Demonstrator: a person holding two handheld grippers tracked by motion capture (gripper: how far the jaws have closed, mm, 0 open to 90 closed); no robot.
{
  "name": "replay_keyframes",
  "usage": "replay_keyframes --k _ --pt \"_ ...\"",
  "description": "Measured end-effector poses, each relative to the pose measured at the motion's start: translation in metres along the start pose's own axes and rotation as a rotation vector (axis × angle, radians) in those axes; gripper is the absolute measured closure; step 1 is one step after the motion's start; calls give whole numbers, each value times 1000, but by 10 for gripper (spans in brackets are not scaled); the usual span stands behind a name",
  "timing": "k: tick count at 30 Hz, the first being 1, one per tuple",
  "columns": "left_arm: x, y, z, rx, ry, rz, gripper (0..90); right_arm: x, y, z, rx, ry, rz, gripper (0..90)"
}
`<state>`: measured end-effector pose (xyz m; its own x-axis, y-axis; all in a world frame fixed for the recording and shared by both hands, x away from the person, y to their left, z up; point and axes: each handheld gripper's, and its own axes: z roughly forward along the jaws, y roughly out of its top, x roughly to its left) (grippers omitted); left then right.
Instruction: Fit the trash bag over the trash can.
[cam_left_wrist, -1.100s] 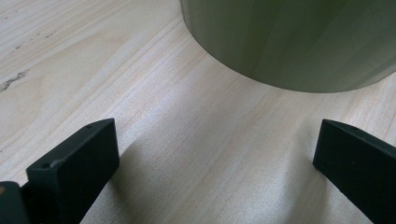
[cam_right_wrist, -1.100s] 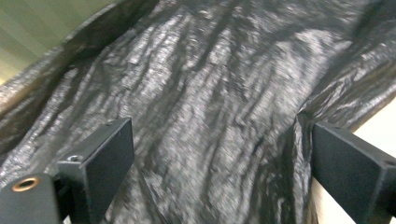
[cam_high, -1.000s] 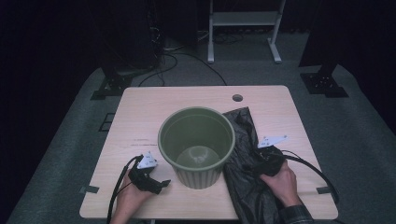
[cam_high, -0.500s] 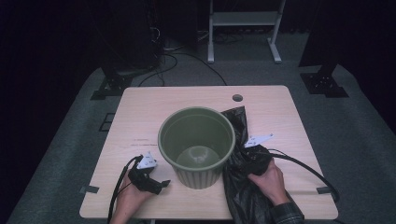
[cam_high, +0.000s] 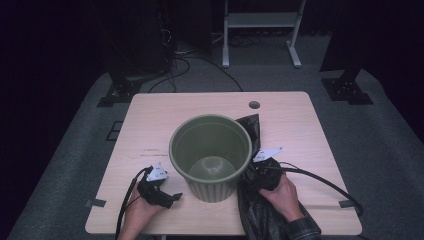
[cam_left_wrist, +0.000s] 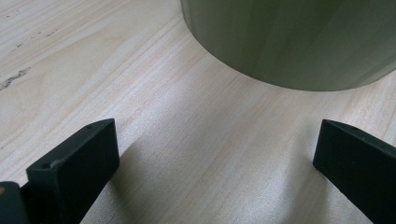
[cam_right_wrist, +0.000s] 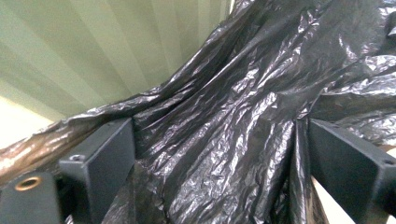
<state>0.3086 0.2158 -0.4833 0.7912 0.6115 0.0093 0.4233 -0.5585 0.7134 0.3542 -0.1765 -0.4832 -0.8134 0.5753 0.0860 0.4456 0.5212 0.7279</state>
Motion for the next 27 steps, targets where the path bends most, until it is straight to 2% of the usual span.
replay_keyframes --k 4,8,12,16,17,18,22,27 --pt "0 0 0 -1 0 0 0 5 -2 0 5 -61 -52 151" --pt "0 0 0 -1 0 -1 0 5 -2 -2 -1 -61 -50 238" --pt "0 0 0 -1 1 0 0 6 -4 -6 -20 -62 -44 466" --pt "0 0 0 -1 0 -1 0 5 -4 -10 -10 -67 -29 684" --pt "0 0 0 -1 1 0 0 3 -5 -11 -11 -57 -13 762" --pt "0 0 0 -1 0 -1 0 3 -5 -11 -11 -57 -13 762" --pt "0 0 0 -1 0 -1 0 -1 -8 -14 -13 -16 22 883" --pt "0 0 0 -1 1 -1 0 -1 -9 -15 -5 20 41 888"
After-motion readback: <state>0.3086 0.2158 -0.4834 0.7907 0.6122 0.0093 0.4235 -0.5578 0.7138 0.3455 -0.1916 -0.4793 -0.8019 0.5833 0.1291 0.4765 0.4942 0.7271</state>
